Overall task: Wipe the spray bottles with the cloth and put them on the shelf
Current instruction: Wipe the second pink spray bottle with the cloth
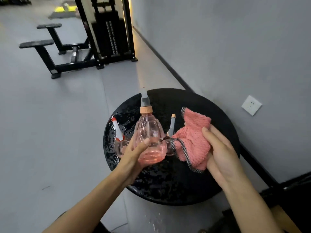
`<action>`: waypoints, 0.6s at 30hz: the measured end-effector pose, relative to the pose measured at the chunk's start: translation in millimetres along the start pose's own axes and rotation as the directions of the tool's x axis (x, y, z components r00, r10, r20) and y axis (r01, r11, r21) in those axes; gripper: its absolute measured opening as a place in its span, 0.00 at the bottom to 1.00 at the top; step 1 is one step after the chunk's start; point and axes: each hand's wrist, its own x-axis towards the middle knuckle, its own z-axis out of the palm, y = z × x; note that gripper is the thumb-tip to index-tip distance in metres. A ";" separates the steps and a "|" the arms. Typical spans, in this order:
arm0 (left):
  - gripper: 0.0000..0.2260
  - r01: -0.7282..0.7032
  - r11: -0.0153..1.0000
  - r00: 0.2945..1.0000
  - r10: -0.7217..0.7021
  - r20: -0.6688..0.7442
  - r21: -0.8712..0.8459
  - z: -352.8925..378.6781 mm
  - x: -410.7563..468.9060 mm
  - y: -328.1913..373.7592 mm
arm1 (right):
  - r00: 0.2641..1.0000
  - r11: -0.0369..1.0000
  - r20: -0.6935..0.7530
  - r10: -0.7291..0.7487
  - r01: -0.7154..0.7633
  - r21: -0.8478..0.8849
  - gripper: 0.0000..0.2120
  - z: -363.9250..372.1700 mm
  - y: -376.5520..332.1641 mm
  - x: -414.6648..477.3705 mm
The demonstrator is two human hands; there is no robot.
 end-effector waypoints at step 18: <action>0.23 -0.101 0.991 0.987 0.111 0.113 -0.090 78.6 -96.4 84.6 | 0.642 0.081 0.479 -0.599 0.643 -0.762 0.25 80.7 -43.9 -91.6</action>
